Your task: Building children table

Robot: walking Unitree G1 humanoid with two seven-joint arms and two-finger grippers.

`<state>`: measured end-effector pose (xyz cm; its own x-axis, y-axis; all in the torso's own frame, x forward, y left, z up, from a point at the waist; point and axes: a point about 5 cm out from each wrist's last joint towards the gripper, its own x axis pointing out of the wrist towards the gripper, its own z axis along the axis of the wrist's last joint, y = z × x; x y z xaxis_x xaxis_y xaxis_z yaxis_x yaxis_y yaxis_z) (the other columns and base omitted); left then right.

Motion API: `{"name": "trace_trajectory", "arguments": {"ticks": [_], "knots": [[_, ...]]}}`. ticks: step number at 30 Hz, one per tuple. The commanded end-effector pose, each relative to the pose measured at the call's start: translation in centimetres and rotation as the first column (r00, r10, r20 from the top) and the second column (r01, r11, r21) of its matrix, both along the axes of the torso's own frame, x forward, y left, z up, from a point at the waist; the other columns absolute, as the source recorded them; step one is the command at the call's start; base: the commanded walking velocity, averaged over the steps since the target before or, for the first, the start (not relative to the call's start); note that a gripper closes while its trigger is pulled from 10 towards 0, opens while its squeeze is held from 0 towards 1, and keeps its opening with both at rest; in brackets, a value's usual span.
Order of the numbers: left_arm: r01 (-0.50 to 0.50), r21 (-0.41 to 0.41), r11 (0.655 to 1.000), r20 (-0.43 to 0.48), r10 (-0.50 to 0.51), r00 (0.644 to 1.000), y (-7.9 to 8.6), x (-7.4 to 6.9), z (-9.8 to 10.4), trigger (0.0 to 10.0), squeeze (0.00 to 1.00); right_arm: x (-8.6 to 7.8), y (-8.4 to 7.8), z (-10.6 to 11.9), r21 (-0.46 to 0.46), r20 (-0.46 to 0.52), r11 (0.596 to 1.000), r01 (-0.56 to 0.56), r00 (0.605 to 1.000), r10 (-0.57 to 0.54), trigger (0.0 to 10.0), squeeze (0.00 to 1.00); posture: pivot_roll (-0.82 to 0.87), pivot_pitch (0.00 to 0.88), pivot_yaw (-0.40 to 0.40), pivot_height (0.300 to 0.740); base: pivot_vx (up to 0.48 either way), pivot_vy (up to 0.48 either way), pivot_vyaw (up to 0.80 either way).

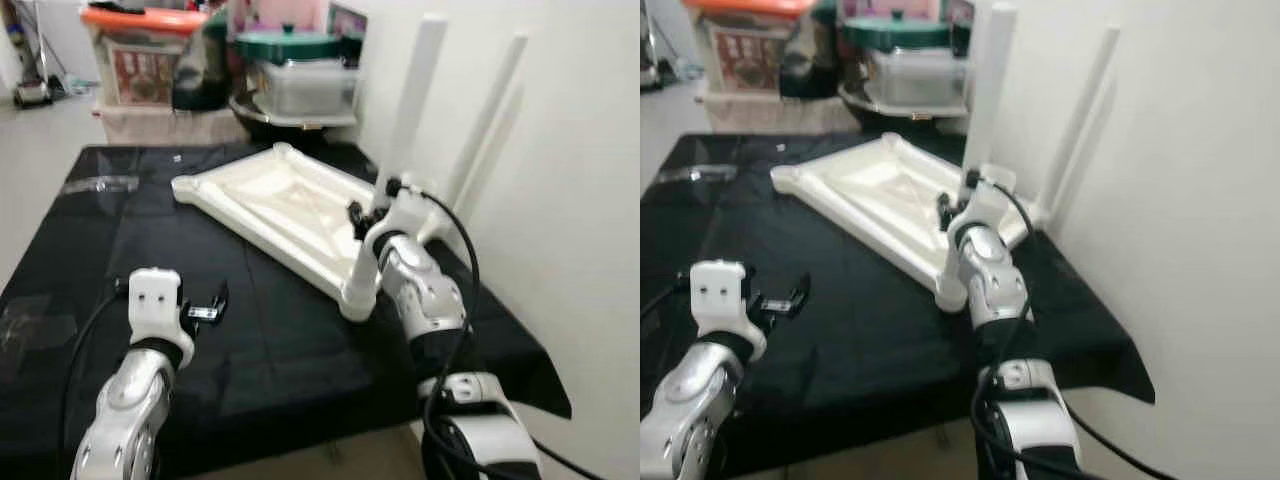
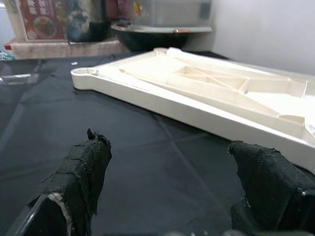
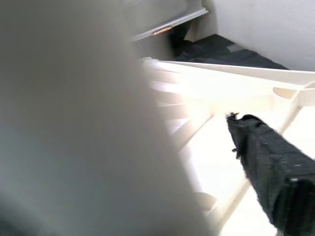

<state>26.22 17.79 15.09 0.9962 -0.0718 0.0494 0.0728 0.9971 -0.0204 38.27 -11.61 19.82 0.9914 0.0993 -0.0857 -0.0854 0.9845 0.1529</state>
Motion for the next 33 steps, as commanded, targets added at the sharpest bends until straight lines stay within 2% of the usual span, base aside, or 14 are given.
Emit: {"name": "trace_trajectory", "arguments": {"ticks": [1, 2, 5, 7, 9, 14, 20, 21, 22, 23, 27, 28, 29, 33], "knots": [[0.0, -0.009, 1.0, -0.015, 0.0, 1.0, -0.1, -0.1, -0.4, 10.0, 0.0, 0.0, -0.2, 0.5, 0.0, 0.011, 1.0, -0.002, 1.0, 0.002, 10.0, 1.0, 0.06, 0.0, -0.086, 0.74, 0.0, 0.0, 0.0], [0.003, -0.01, 1.0, -0.015, -0.003, 1.0, -0.1, 0.0, -0.4, 10.0, 0.0, 0.1, -0.5, 0.8, -0.006, 0.021, 1.0, -0.026, 0.999, 0.026, 10.0, 0.0, 0.06, 0.0, -0.084, 0.74, 0.0, 0.0, 0.0], [0.014, -0.017, 1.0, -0.013, -0.015, 1.0, -0.2, 0.1, -0.4, 10.0, 0.0, 0.2, -1.2, 2.3, -0.003, 0.119, 0.962, -0.273, 0.955, 0.271, 10.0, 0.0, 0.05, 0.0, -0.077, 0.74, 0.0, 0.0, 0.0], [0.021, -0.021, 1.0, -0.011, -0.021, 1.0, -0.2, 0.2, -0.3, 10.0, 0.0, -0.4, -1.7, 2.6, -0.087, 0.155, 0.834, -0.544, 0.82, 0.551, 10.0, 0.0, 0.05, 0.0, -0.075, 0.74, 0.0, 0.0, 0.0], [0.021, -0.021, 1.0, -0.011, -0.021, 1.0, -0.2, 0.2, -0.3, 10.0, 0.0, -0.4, -1.7, 2.6, -0.087, 0.155, 0.834, -0.544, 0.82, 0.551, 10.0, 0.0, 0.05, 0.0, -0.075, 0.74, 0.0, 0.0, 0.0], [0.025, -0.022, 0.999, -0.009, -0.025, 1.0, -0.4, 0.3, -0.3, 10.0, 0.0, -1.1, -1.5, -1.2, -0.14, 0.0, 0.63, -0.764, 0.636, 0.771, 10.0, 0.0, 0.08, 0.0, -0.09, 0.74, 0.0, 0.0, 0.0], [0.024, -0.021, 0.999, -0.009, -0.024, 1.0, -0.3, 0.3, -0.3, 10.0, 0.0, -1.0, -0.5, -2.7, -0.179, -0.071, 0.573, -0.8, 0.591, 0.804, 10.0, 0.0, 0.1, 0.0, -0.1, 0.74, 0.0, 0.0, 0.0], [0.024, -0.021, 0.999, -0.009, -0.024, 1.0, -0.3, 0.3, -0.3, 10.0, 0.0, -1.0, -0.5, -2.7, -0.179, -0.071, 0.573, -0.8, 0.591, 0.804, 10.0, 0.0, 0.1, 0.0, -0.1, 0.74, 0.0, 0.0, 0.0], [0.022, -0.021, 1.0, -0.008, -0.023, 1.0, -0.3, 0.3, -0.3, 10.0, 0.0, -0.8, -0.5, -2.7, -0.187, -0.076, 0.579, -0.794, 0.599, 0.797, 5.9, 0.0, 0.11, 0.0, -0.107, 0.74, 0.0, 0.0, 0.0], [0.021, -0.022, 1.0, -0.007, -0.021, 1.0, -0.2, 0.2, -0.3, 10.0, 0.0, -0.5, -0.7, -2.7, -0.182, -0.069, 0.607, -0.774, 0.626, 0.777, 0.0, 0.0, 0.12, 0.0, -0.111, 0.74, 0.0, 0.0, 0.0], [0.02, -0.023, 1.0, -0.005, -0.02, 1.0, -0.1, 0.0, -0.3, 10.0, 0.0, 0.4, -1.5, -2.4, -0.151, -0.036, 0.716, -0.682, 0.727, 0.685, 0.0, 0.0, 0.12, 0.0, -0.114, 0.74, 0.0, 0.0, 0.0], [0.02, -0.024, 1.0, -0.004, -0.02, 1.0, -0.1, 0.0, -0.3, 10.0, 0.0, 0.7, -2.0, -2.4, -0.153, -0.034, 0.773, -0.616, 0.785, 0.619, 0.0, 0.0, 0.12, 0.0, -0.114, 0.74, 0.0, 0.0, 0.0], [0.02, -0.025, 0.999, -0.003, -0.02, 1.0, -0.1, -0.1, -0.3, 10.0, 0.0, 1.4, -3.1, -2.8, -0.159, -0.047, 0.893, -0.422, 0.906, 0.42, 0.0, 0.0, 0.11, 0.0, -0.112, 0.74, 0.0, 0.0, 0.0], [0.02, -0.025, 0.999, -0.003, -0.02, 1.0, -0.1, -0.1, -0.3, 10.0, 0.0, 1.4, -3.1, -2.8, -0.159, -0.047, 0.893, -0.422, 0.906, 0.42, 0.0, 0.0, 0.11, 0.0, -0.112, 0.74, 0.0, 0.0, 0.0]]}}
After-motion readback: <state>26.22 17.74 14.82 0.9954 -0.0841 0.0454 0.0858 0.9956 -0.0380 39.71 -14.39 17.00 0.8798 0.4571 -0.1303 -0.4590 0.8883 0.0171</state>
